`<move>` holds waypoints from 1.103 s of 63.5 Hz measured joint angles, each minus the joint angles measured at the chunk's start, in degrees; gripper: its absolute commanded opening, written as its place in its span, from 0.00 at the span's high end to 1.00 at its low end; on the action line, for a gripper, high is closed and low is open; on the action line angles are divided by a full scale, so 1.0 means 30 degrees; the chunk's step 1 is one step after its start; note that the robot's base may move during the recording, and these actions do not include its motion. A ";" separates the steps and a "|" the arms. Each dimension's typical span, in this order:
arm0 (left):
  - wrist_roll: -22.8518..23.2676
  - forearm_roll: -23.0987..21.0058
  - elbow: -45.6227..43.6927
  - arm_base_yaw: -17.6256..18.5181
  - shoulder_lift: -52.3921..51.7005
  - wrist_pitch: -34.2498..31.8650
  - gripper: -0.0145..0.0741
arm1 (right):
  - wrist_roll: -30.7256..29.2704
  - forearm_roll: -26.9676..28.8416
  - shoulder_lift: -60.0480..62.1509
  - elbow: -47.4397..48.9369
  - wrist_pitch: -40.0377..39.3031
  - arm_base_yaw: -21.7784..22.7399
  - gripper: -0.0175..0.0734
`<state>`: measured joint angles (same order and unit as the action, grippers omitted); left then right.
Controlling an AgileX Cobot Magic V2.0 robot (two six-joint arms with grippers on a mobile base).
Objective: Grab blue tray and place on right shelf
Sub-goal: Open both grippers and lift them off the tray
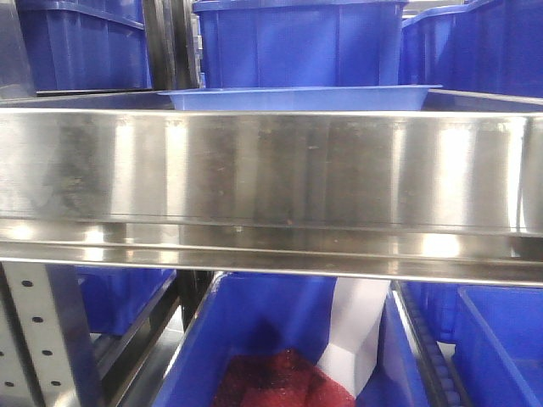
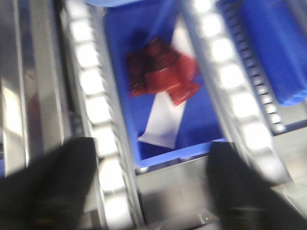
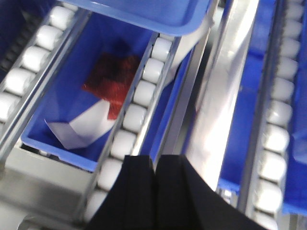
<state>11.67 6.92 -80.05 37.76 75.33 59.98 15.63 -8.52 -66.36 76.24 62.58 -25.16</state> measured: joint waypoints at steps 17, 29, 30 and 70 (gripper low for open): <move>-0.0011 0.0032 0.7283 0.0468 -0.6791 -0.4986 0.89 | -0.0700 0.0000 0.8378 -0.8562 -0.4403 0.0000 0.79; -0.0011 0.0032 1.2207 0.0468 -1.0986 -0.8855 0.89 | -0.0903 0.0000 1.4142 -1.3774 -0.7422 0.0000 0.79; -0.0011 0.0032 1.2512 0.0468 -1.1400 -0.9068 0.89 | -0.0903 -0.0036 1.4507 -1.4056 -0.7597 0.0000 0.79; -0.0011 0.0032 1.6204 0.0528 -1.5415 -1.0924 0.89 | -0.0967 -0.0075 2.0099 -1.7718 -1.1455 0.0000 0.79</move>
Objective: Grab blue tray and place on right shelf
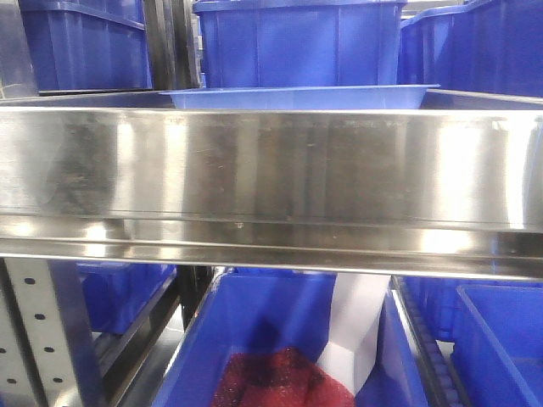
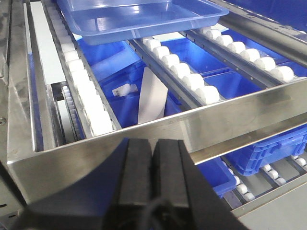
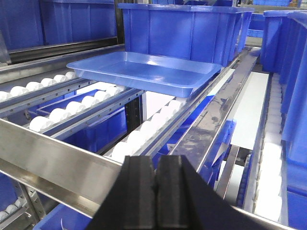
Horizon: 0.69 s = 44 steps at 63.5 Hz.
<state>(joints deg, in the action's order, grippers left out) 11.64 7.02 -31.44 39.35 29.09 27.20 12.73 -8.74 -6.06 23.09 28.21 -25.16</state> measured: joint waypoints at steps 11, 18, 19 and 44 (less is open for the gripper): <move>0.0000 0.0000 0.0000 0.0000 0.0000 -0.0030 0.89 | 0.0000 0.0000 0.0000 0.0000 0.0000 0.0000 0.79; 0.0000 -0.0039 0.0000 0.0000 -0.0055 -0.0030 0.89 | 0.0000 0.0000 0.0000 0.0000 0.0000 0.0000 0.79; 0.0000 -0.0088 0.0000 0.0000 -0.0103 -0.0030 0.89 | 0.0000 0.0000 0.0000 0.0000 0.0000 0.0000 0.79; -0.2360 -0.2827 0.4544 -0.7154 -0.7339 -0.1498 0.89 | -0.0049 0.0000 0.0000 0.0000 0.0000 0.0000 0.79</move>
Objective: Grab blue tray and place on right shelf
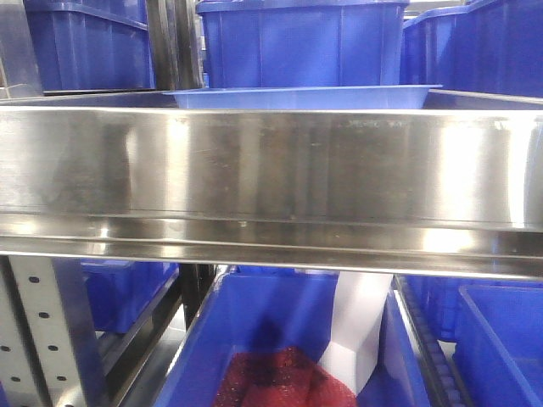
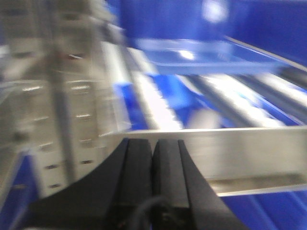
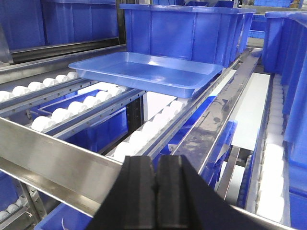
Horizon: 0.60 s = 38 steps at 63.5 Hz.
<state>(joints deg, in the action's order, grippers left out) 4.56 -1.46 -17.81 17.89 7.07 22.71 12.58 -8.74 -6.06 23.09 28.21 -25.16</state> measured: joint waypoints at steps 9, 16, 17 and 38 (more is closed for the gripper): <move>-0.0866 -0.1512 0.3121 -0.3180 -0.2412 -0.1029 0.89 | 0.0000 -0.0008 0.0000 0.0000 0.0000 0.0000 0.79; -0.1520 -0.2353 0.5688 -0.4818 -0.2550 -0.3747 0.89 | 0.0000 -0.0041 0.0000 0.0000 -0.0042 0.0000 0.79; -0.1520 -0.2392 0.5903 -0.4930 -0.2550 -0.4049 0.89 | 0.0000 -0.0041 0.0000 0.0000 -0.0042 0.0000 0.79; -0.1653 -0.2592 0.6465 -0.5447 -0.2582 -0.6386 0.89 | 0.0000 -0.0049 0.0000 0.0000 -0.0050 0.0000 0.79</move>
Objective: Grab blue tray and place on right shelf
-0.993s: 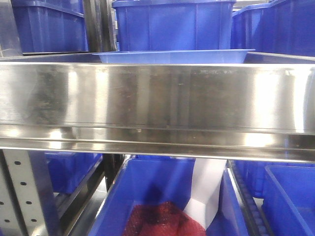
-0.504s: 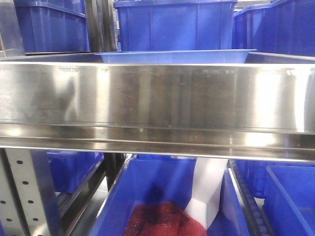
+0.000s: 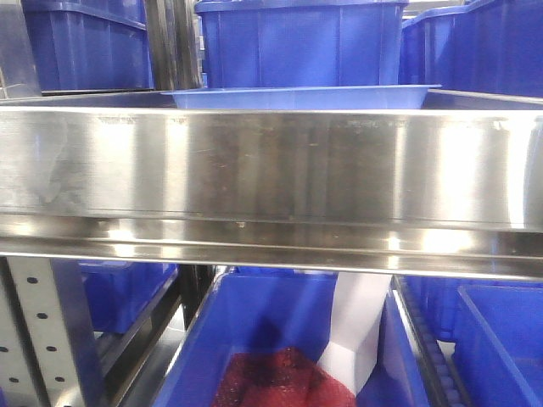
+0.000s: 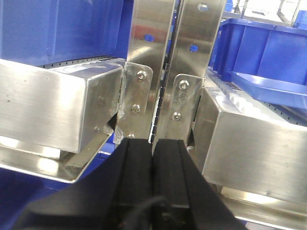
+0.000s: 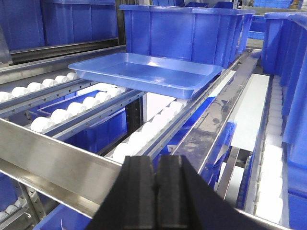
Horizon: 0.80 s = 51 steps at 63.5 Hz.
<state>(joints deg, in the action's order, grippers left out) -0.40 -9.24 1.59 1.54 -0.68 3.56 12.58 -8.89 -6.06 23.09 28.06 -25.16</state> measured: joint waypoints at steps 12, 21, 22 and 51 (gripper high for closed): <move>0.0000 0.0000 0.0000 0.0000 0.0000 -0.0010 0.89 | 0.0000 0.0000 0.0000 0.0000 0.0000 0.0000 0.79; 0.0000 0.0000 0.0000 -0.0036 0.0000 -0.0010 0.89 | 0.0000 0.0000 0.0000 0.0000 0.0000 0.0000 0.79; 0.0000 0.0000 0.0000 -0.0036 0.0000 -0.0010 0.89 | 0.0000 0.0000 0.0000 0.0000 0.0000 0.0000 0.79; 0.0000 0.0000 0.0000 -0.0036 0.0000 -0.0010 0.89 | -0.0122 0.0000 0.0000 -0.0412 -0.0165 0.1324 0.79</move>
<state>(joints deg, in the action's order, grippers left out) -0.40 -9.24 1.59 1.44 -0.68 3.52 12.22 -8.89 -6.06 21.86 27.57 -21.19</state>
